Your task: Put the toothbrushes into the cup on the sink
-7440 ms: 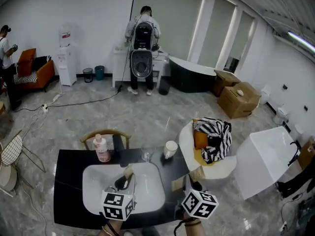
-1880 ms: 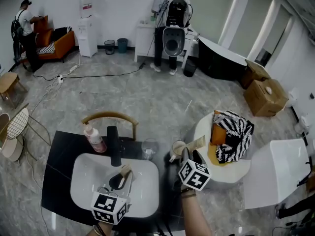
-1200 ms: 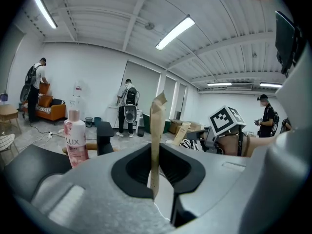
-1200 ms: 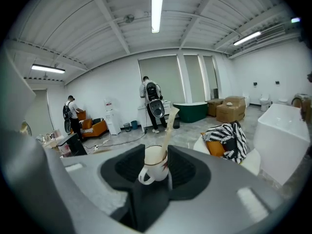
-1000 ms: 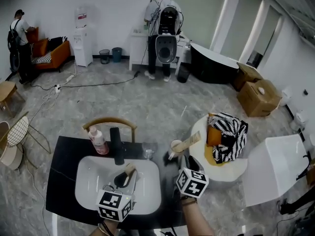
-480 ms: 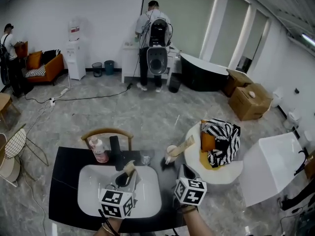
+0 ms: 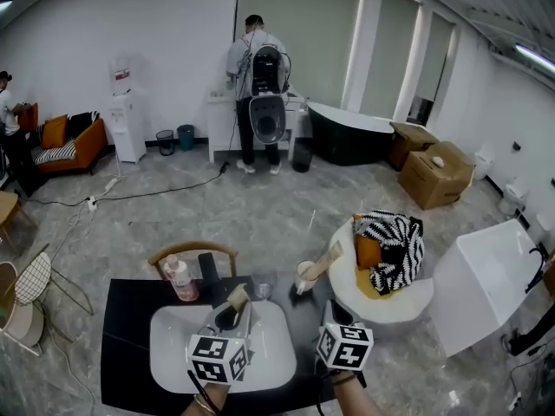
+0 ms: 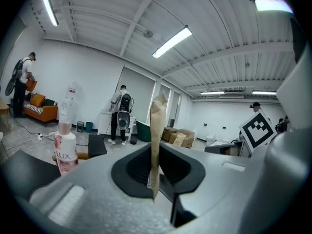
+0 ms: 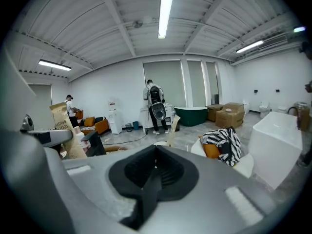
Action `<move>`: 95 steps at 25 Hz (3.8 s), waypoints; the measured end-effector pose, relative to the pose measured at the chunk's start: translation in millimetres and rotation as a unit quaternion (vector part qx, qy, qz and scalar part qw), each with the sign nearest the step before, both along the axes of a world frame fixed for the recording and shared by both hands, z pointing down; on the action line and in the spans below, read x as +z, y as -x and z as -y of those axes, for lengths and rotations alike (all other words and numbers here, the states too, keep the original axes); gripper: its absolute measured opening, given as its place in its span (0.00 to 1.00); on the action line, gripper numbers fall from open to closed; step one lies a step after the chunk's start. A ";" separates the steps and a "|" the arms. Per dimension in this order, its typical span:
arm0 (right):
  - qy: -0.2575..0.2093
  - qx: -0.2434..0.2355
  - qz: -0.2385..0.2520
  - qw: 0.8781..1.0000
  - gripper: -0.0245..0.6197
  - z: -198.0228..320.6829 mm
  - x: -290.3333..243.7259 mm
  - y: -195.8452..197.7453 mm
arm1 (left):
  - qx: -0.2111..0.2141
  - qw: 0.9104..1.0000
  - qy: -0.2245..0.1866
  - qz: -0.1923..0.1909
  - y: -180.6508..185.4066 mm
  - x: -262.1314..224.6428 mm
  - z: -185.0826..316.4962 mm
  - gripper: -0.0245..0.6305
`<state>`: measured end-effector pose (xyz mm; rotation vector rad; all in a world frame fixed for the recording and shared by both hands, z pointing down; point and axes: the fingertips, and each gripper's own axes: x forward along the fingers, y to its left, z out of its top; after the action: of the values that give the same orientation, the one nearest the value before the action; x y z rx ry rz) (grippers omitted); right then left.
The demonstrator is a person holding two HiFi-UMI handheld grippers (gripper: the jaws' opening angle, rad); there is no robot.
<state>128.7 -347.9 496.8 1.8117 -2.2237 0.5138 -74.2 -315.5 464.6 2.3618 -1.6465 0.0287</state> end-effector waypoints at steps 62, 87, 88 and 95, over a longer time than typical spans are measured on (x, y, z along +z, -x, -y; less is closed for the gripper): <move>0.058 0.096 0.039 0.993 0.04 15.3 57.3 -91.7 | 0.000 1.000 0.000 0.028 -32.5 23.4 151.7 0.10; 0.075 0.080 0.066 0.992 0.04 19.9 74.3 -65.0 | -0.056 0.993 0.105 0.024 -23.5 82.4 135.4 0.39; 0.073 0.079 0.066 0.992 0.04 18.9 73.9 -62.9 | -0.057 0.992 0.108 0.019 -23.6 83.8 132.6 0.39; 0.067 0.078 0.066 0.993 0.04 5.2 65.0 -66.3 | -0.060 0.992 0.114 0.007 -28.6 79.2 113.3 0.39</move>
<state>194.9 -353.0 561.7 1.9411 -2.0812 0.8142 -45.6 -428.7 543.8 2.0971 -1.6891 0.1990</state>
